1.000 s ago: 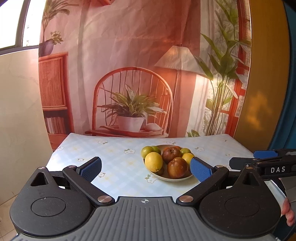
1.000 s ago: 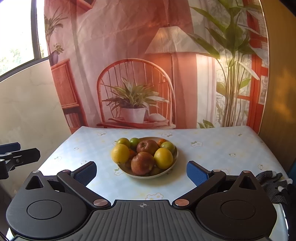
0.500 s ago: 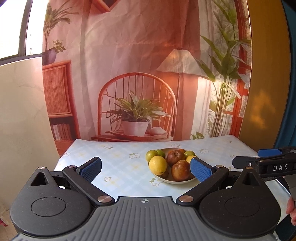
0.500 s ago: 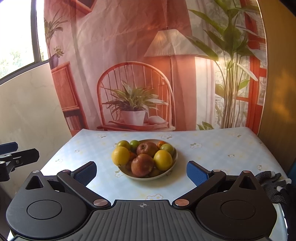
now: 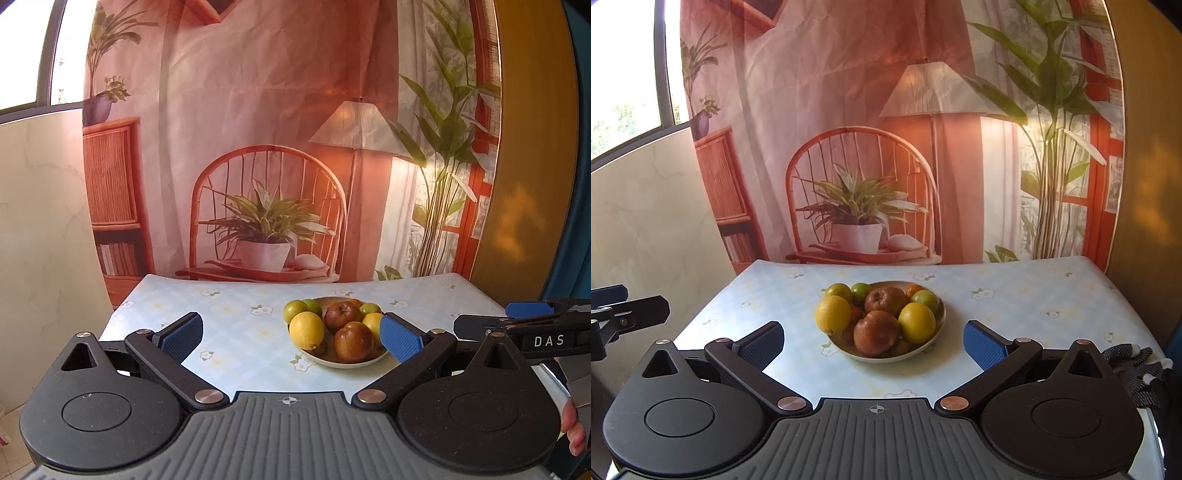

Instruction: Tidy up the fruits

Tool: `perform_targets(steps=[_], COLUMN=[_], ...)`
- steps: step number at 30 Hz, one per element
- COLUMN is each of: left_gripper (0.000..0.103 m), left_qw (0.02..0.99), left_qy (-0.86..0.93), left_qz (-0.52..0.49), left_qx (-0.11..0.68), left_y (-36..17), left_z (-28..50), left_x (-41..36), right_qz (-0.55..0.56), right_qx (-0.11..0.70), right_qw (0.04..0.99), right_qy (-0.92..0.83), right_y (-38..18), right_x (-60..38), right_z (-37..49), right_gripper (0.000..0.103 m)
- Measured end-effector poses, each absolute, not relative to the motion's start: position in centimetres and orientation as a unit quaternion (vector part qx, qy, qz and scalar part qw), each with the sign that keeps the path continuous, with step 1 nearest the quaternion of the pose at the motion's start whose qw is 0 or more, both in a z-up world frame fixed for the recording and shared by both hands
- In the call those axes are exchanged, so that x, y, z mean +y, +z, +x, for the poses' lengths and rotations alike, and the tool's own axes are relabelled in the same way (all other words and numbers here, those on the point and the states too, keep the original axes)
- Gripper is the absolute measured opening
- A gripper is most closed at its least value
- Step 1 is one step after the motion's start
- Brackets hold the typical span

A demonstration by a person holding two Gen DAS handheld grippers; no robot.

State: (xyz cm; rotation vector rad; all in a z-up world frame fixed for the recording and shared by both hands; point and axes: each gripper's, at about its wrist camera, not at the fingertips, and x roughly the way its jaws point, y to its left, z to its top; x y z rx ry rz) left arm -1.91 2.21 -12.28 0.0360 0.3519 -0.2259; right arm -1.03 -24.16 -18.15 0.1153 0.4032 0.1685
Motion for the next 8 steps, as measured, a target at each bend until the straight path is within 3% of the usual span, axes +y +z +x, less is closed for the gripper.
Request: perform_targets(steps=[8], left_gripper=[0.103], left_qw=[0.977], left_qy=[-0.115], left_qz=[0.007], left_qx=[0.181], left_y=[-12.49], left_z=[-1.64], left_x=[2.3], right_qz=[0.058], right_qx=[0.201], right_qw=[0.974], right_qy=[0.084], right_y=[-18.1], right_x=[-24.08], right_z=[-1.01], right_gripper=[0.103])
